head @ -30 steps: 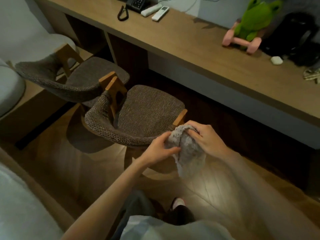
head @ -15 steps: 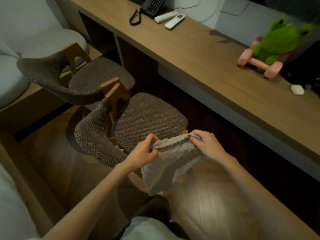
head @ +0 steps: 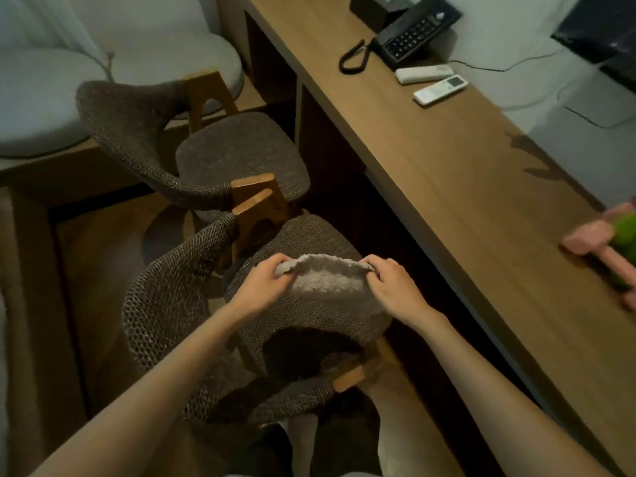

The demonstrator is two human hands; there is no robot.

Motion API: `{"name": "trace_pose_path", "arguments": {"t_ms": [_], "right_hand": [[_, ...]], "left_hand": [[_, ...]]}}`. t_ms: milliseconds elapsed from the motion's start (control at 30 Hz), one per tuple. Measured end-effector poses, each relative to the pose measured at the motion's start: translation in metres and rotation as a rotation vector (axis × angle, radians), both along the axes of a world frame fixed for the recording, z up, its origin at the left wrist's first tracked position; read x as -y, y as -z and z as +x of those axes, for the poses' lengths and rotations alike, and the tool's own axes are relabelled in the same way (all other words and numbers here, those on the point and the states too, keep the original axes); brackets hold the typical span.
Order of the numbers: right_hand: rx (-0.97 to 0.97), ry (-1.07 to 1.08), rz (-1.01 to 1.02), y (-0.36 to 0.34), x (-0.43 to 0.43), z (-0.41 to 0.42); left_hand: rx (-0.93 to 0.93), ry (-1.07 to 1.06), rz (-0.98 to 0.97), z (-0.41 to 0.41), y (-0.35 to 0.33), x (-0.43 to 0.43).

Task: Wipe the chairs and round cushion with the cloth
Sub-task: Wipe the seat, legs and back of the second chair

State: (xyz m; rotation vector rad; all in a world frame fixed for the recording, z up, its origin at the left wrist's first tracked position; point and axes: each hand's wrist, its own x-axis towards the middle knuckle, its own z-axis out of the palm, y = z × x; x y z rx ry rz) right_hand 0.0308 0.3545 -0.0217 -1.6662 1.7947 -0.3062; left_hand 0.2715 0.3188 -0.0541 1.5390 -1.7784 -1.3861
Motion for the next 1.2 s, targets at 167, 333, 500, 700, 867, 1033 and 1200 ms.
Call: {"name": "trace_pose_path", "arguments": {"t_ms": [167,333,500,700,867,1033,1200], "right_hand": [[0.018,-0.132,0.07,0.043,0.081,-0.012],[0.017,-0.235,0.046,0.077,0.163,-0.011],[0.075,-0.278,-0.217,0.093,0.227,-0.007],[-0.03,-0.379,-0.233,0.154,0.214,-0.026],[-0.358,-0.508,0.157,0.231,0.166,-0.051],[-0.378,-0.523,0.239,0.264,0.123,-0.059],[-0.358,-0.529,0.153,0.282,0.129,-0.042]], "left_hand": [[0.133,-0.152,0.108,0.004,0.049,0.046],[0.161,-0.389,0.129,-0.009,0.072,0.093],[0.173,-0.57,-0.139,-0.019,0.069,0.13],[0.302,-0.493,-0.141,-0.038,0.121,0.095],[0.397,-0.157,0.135,-0.058,0.19,0.044],[0.516,-0.023,0.419,-0.073,0.228,0.0],[0.613,-0.235,0.164,-0.077,0.252,-0.001]]}}
